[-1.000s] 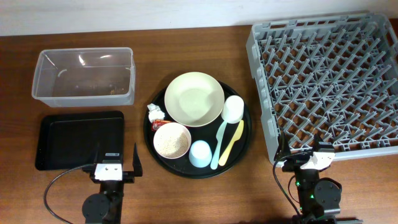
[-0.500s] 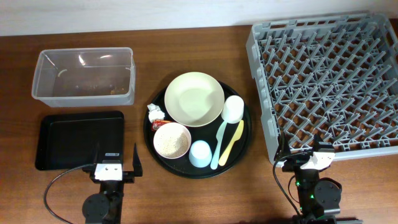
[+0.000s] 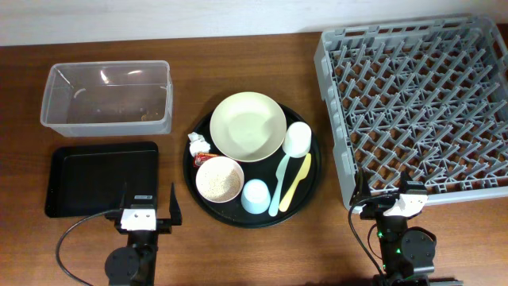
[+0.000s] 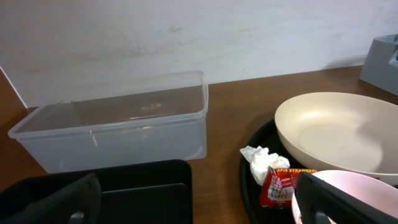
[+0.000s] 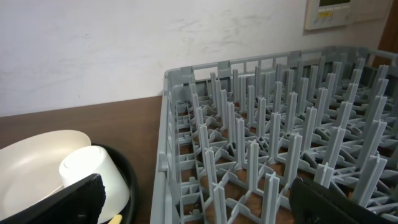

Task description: Sort waste into correct bins and load items into the dishwasher rack

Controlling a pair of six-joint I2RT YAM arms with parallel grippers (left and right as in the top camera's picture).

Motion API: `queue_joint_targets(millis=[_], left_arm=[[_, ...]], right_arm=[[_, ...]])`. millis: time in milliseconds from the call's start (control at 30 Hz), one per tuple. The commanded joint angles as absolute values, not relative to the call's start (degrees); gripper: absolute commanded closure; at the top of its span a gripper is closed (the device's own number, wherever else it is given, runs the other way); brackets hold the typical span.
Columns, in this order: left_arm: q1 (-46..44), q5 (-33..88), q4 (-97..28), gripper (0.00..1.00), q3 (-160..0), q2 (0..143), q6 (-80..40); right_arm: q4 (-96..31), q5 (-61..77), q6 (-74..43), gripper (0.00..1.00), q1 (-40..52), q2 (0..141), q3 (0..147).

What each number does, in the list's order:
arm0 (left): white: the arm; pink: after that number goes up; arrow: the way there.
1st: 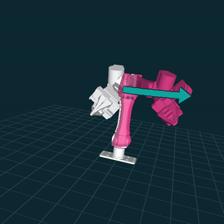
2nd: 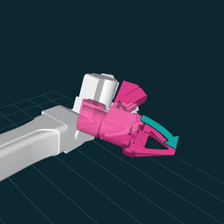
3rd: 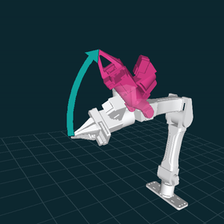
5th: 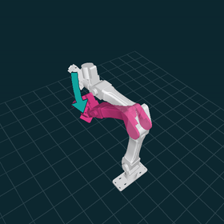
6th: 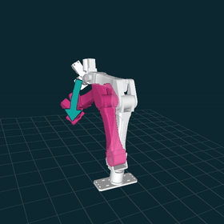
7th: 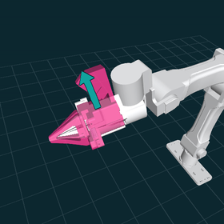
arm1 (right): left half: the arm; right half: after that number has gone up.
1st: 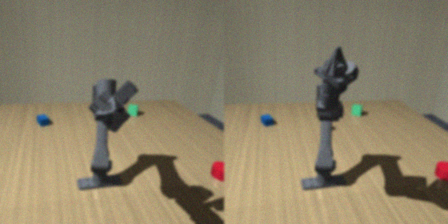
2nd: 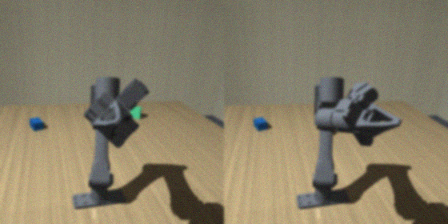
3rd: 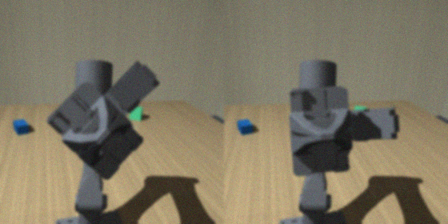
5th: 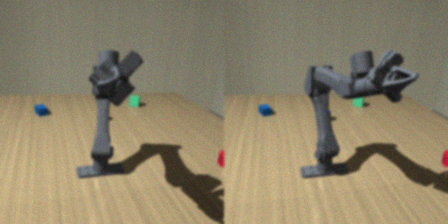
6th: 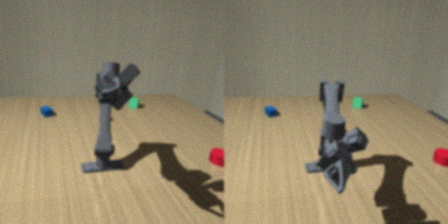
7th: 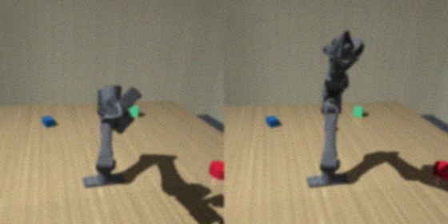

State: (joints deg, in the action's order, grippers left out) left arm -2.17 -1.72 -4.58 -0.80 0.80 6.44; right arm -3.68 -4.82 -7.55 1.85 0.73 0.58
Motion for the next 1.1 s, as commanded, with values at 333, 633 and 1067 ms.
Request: queue_joint_targets(millis=[333, 633, 1067], left_arm=[[-1.87, -1.89, -4.58, 0.01, -0.51, 0.38, 7.03], [-1.87, 3.31, -1.78, 0.01, -0.54, 0.40, 7.01], [-1.83, 3.66, 3.11, 0.01, -9.47, 0.84, 12.32]], right_arm=[[-4.16, -4.67, -7.99, 0.02, 1.48, 0.43, 0.32], [-2.48, 8.86, -7.99, 0.02, 1.48, 0.43, 0.40], [-12.27, 11.38, -7.31, 0.02, 1.48, 12.47, 19.16]])
